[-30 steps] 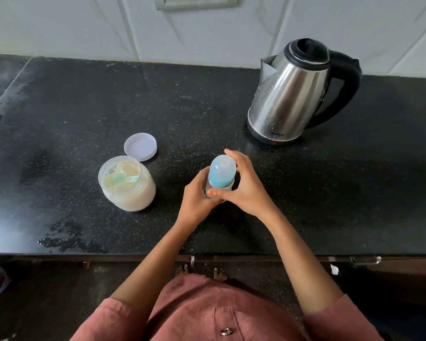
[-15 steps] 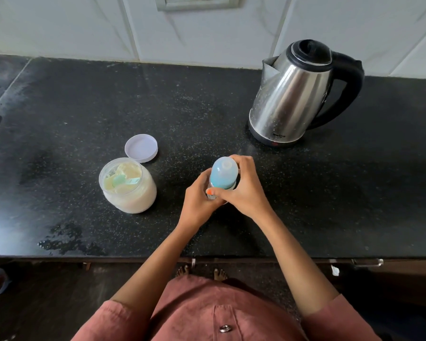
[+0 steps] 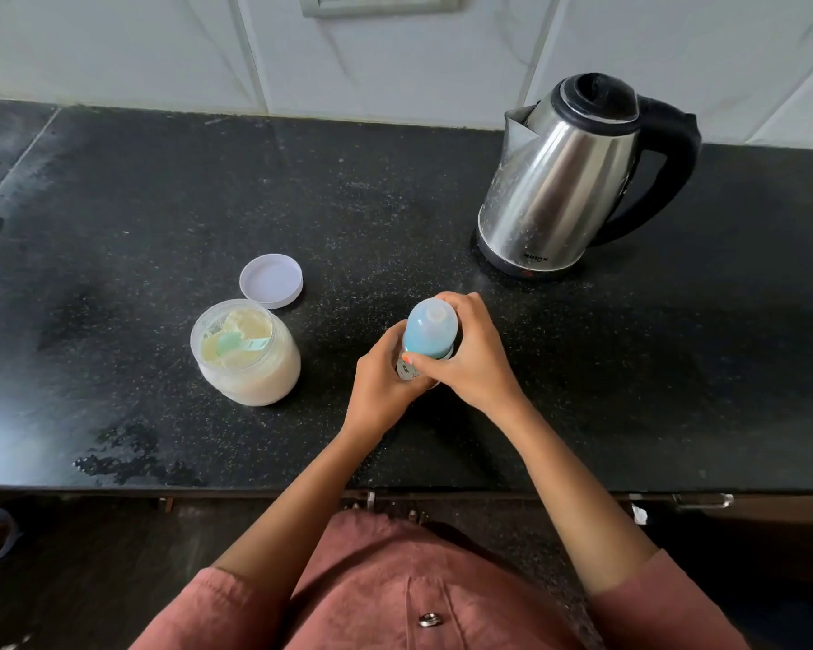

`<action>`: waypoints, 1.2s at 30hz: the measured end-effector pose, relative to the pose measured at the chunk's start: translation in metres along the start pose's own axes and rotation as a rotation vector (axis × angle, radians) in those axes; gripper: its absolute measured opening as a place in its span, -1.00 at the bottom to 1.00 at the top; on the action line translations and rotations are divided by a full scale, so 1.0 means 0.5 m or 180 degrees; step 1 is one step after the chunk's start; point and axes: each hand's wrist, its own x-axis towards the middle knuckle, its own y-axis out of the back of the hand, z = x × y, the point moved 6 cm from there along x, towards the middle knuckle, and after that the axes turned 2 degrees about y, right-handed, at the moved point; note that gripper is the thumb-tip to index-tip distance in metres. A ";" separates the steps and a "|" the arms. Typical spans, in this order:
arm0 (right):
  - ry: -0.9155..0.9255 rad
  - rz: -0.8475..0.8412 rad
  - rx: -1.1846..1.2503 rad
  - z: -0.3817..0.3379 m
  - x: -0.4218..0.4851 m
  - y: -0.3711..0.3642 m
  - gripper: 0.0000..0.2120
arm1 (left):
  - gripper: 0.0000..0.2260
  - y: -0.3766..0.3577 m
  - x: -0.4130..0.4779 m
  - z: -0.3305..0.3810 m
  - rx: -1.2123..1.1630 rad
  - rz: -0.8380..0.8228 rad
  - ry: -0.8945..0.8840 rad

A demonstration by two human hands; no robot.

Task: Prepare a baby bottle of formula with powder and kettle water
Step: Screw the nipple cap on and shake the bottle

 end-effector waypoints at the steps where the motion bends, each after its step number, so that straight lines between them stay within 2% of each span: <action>1: 0.0002 0.0035 -0.0088 -0.002 0.002 -0.002 -0.40 | -0.48 0.001 0.000 0.002 0.0011 0.0003 -0.0013; 7: -0.0031 -0.0822 0.0114 0.009 0.014 0.010 -0.38 | -0.48 0.001 0.003 0.000 -0.0073 -0.0143 0.0036; 13: 0.0037 -0.0179 0.0059 0.014 0.006 0.017 -0.49 | -0.48 0.004 -0.006 0.014 -0.0050 0.0044 -0.0037; 18: -0.0020 0.0129 0.0111 0.014 -0.007 0.005 -0.54 | -0.48 0.004 -0.013 0.020 -0.0022 0.0210 -0.0148; 24: -0.0021 0.0503 0.0093 0.007 -0.021 -0.010 -0.51 | -0.46 0.003 -0.021 0.028 -0.0047 0.0377 -0.0231; 31: -0.0323 0.0034 0.0598 0.035 -0.027 -0.042 -0.32 | -0.48 0.002 -0.013 0.015 0.0055 0.0225 -0.0141; 33: -0.0427 -0.0080 0.0649 0.043 -0.031 -0.047 -0.28 | -0.43 0.000 -0.011 0.010 0.0143 0.0015 -0.0125; 36: -0.0520 -0.0080 0.0660 0.049 -0.034 -0.049 -0.34 | -0.31 0.002 -0.009 0.000 0.0418 -0.0377 -0.0219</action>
